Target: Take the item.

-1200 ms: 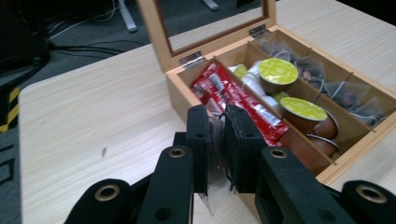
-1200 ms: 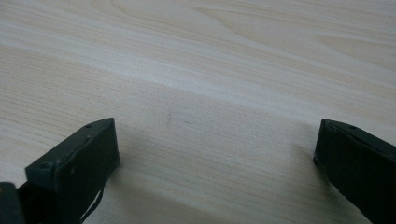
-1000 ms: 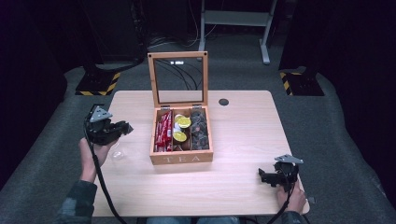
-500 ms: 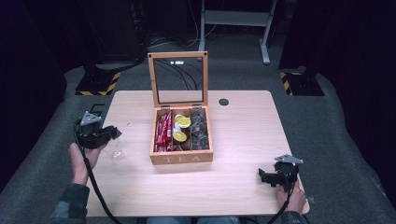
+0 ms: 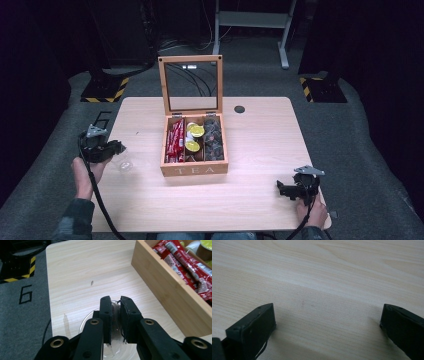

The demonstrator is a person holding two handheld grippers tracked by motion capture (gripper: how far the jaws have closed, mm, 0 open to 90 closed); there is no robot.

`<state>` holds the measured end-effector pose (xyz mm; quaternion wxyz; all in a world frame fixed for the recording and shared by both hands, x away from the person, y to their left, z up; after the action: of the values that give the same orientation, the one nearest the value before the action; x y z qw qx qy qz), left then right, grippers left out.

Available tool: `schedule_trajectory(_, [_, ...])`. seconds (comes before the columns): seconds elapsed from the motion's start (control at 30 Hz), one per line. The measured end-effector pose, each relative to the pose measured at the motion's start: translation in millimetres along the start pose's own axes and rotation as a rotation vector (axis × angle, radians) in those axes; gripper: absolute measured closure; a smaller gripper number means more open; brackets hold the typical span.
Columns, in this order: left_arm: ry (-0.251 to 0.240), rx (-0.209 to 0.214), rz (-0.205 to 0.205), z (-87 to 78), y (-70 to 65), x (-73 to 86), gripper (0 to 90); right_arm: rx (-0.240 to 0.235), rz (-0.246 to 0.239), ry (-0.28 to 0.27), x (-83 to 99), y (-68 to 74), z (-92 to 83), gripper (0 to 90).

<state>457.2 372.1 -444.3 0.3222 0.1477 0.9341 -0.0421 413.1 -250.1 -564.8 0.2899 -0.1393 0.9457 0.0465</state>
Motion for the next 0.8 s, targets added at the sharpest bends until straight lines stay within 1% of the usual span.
schedule_trajectory(0.1, [0.005, -0.004, -0.009, 2.9, 1.8, 3.5, 79.7, 0.0, 0.0, 0.0, 0.0, 0.0, 0.0, 0.0])
schedule_trajectory(0.13, [0.006, -0.005, -0.01, 3.2, 2.5, 4.3, 79.6, 0.0, 0.0, 0.0, 0.0, 0.0, 0.0, 0.0])
schedule_trajectory(0.17, [0.017, -0.006, -0.009, 3.1, 3.4, 5.5, 79.6, 0.0, 0.0, 0.0, 0.0, 0.0, 0.0, 0.0])
schedule_trajectory(0.27, [0.021, -0.016, -0.01, 4.5, 4.0, 6.3, 79.6, 0.0, 0.0, 0.0, 0.0, 0.0, 0.0, 0.0])
schedule_trajectory(0.4, [0.028, -0.009, -0.014, 6.8, 5.4, 7.1, 79.4, 0.001, 0.0, 0.0, 0.0, 0.0, 0.0, 0.0])
schedule_trajectory(0.43, [0.037, -0.006, -0.014, 8.2, 5.4, 7.7, 79.3, 0.0, 0.0, 0.0, 0.0, 0.0, 0.0, 0.0])
schedule_trajectory(0.5, [0.028, -0.008, -0.021, 10.2, 5.3, 7.6, 79.3, 0.0, 0.0, 0.0, 0.0, 0.0, 0.0, 0.0])
schedule_trajectory(0.6, [0.027, -0.006, -0.023, 10.7, 5.3, 7.5, 79.2, 0.0, 0.0, 0.0, 0.0, 0.0, 0.0, 0.0])
schedule_trajectory(0.67, [0.034, 0.002, -0.019, 11.4, 4.1, 7.7, 79.1, 0.0, 0.0, 0.0, 0.0, 0.0, 0.0, 0.0])
schedule_trajectory(0.73, [0.028, 0.0, -0.018, 12.6, 2.8, 7.6, 78.7, 0.0, 0.0, 0.0, 0.0, 0.0, 0.0, 0.0])
schedule_trajectory(0.77, [0.04, 0.004, -0.017, 13.5, 2.5, 7.4, 78.2, 0.001, 0.0, 0.0, 0.0, 0.0, 0.0, 0.0])
schedule_trajectory(0.8, [0.04, 0.004, -0.017, 13.5, 2.5, 7.4, 77.8, 0.001, 0.0, 0.0, 0.0, 0.0, 0.0, 0.0])
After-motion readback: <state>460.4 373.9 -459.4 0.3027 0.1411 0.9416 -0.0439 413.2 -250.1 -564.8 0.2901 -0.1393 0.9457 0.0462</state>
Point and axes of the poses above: each handheld gripper's, and its own axes: z roughly forward along the jaws, x roughly out of its underside, y roughly to its left, the point moved 5 cm from there along z, roughly forward along the jaws, and after that the axes turned 12 degrees about y, right-handed, at the moved point
